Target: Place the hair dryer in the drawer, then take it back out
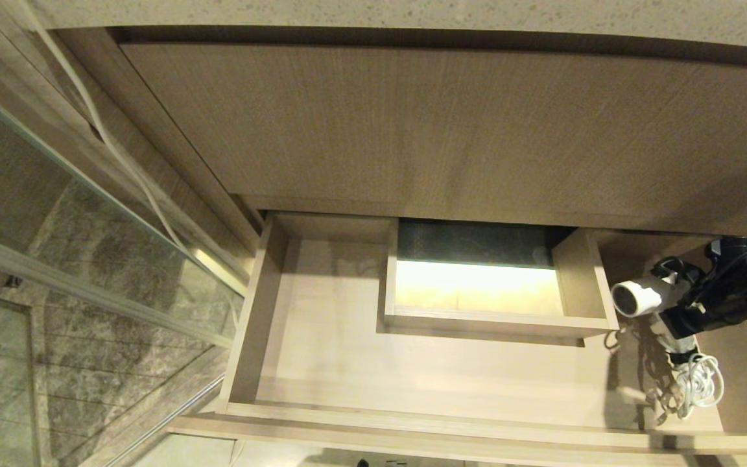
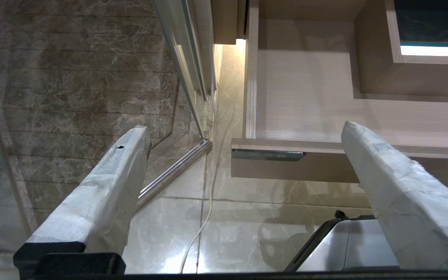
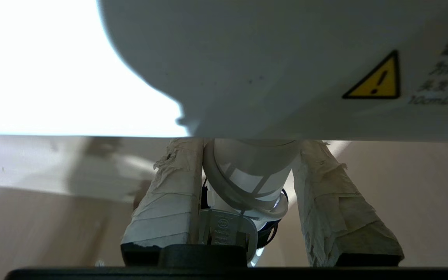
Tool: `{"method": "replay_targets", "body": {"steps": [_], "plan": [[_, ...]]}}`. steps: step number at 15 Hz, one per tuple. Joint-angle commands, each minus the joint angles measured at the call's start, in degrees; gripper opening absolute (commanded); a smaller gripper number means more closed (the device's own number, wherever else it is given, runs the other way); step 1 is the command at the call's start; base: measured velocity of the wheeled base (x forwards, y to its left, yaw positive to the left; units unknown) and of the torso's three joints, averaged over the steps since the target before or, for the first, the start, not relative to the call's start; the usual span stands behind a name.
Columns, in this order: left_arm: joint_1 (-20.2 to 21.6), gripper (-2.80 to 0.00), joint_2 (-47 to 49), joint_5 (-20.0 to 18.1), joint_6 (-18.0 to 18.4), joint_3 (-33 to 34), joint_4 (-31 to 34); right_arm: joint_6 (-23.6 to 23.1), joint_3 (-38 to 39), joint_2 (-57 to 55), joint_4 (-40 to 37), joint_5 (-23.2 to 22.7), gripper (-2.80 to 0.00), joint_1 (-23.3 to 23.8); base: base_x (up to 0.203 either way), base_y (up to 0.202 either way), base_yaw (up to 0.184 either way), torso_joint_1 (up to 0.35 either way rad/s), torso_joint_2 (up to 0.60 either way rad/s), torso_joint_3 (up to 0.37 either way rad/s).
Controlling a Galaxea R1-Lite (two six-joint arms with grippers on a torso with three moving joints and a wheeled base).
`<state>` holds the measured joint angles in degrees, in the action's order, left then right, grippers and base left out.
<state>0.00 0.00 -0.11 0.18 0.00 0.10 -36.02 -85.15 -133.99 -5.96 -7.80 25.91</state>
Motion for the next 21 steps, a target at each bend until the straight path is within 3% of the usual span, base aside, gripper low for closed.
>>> {"method": "replay_targets", "body": {"steps": [1, 7, 14, 21], "plan": [[0.0, 0.0, 0.0, 0.0, 0.0, 0.0, 0.0, -0.4, 1.2, 3.5, -0.4, -0.1, -2.8, 0.0, 0.0, 0.0, 0.0, 0.0, 0.0, 0.0], [0.0, 0.0, 0.0, 0.0, 0.0, 0.0, 0.1, -4.5, 7.7, 14.9, -4.2, 0.3, -2.8, 0.3, 0.0, 0.0, 0.0, 0.0, 0.0, 0.0], [0.0, 0.0, 0.0, 0.0, 0.0, 0.0, 0.0, -14.6, 18.5, 34.5, -7.2, 0.6, -2.8, 2.2, 0.0, 0.0, 0.0, 0.0, 0.0, 0.0], [0.0, 0.0, 0.0, 0.0, 0.0, 0.0, 0.0, -21.5, 22.8, 57.0, -20.3, 1.8, -2.8, 4.3, 0.0, 0.0, 0.0, 0.0, 0.0, 0.0]]}}
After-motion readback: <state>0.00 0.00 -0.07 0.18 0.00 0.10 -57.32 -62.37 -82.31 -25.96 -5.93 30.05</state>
